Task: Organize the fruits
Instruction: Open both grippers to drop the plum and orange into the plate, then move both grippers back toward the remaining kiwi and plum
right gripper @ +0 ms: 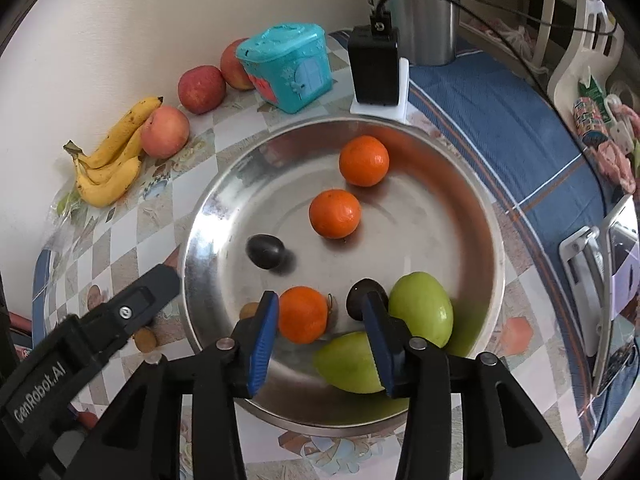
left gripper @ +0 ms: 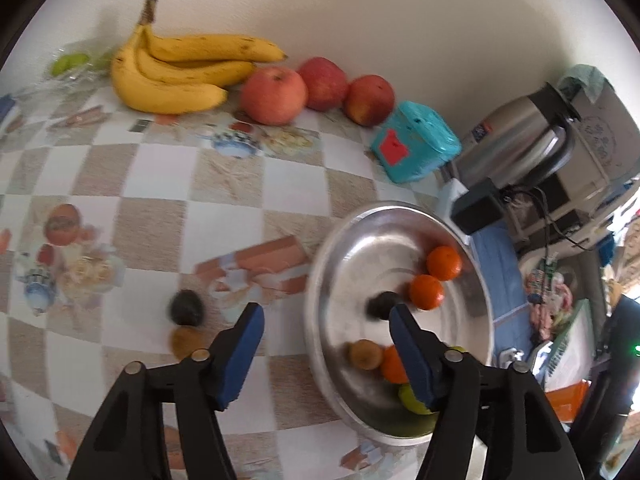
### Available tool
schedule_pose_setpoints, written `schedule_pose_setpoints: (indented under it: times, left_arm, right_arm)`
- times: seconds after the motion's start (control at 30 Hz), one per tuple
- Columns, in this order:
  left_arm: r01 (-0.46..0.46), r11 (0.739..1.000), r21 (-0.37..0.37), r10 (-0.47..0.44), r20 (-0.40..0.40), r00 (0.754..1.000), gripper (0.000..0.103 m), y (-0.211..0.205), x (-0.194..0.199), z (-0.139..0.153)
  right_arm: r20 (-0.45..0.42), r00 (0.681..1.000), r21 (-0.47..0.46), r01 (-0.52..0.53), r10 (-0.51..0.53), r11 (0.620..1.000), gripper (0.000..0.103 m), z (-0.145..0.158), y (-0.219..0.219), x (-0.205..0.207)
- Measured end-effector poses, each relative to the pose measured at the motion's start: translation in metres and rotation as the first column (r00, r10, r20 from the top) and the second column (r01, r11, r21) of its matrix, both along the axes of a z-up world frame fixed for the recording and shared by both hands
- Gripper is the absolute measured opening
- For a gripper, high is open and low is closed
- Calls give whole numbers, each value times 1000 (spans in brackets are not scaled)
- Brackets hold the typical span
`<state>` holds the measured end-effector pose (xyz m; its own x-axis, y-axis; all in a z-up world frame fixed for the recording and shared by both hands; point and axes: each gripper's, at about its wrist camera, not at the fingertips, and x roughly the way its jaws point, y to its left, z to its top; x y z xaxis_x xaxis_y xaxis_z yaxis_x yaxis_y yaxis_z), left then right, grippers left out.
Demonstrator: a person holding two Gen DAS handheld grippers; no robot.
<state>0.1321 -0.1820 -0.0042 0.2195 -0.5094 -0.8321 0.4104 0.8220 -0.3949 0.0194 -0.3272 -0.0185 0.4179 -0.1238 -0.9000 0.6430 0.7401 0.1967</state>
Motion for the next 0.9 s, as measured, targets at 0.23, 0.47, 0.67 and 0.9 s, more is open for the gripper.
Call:
schedule_pose_setpoints:
  times: [0.23, 0.47, 0.67, 0.9]
  left_arm:
    - [-46, 991, 127, 42, 34, 999, 77, 12, 5, 1]
    - [-74, 983, 167, 77, -8, 997, 83, 21, 11, -11]
    - [-86, 981, 176, 92, -23, 996, 83, 25, 13, -14]
    - [-96, 978, 183, 107, -50, 993, 83, 29, 15, -19]
  right_arm:
    - [7, 1000, -15, -10, 10, 1000, 46, 10, 2, -1]
    - [7, 1000, -1, -24, 24, 1000, 46, 7, 4, 0]
    - [10, 1000, 21, -24, 24, 999, 46, 2, 4, 1]
    - [13, 1000, -43, -8, 9, 999, 68, 4, 4, -3]
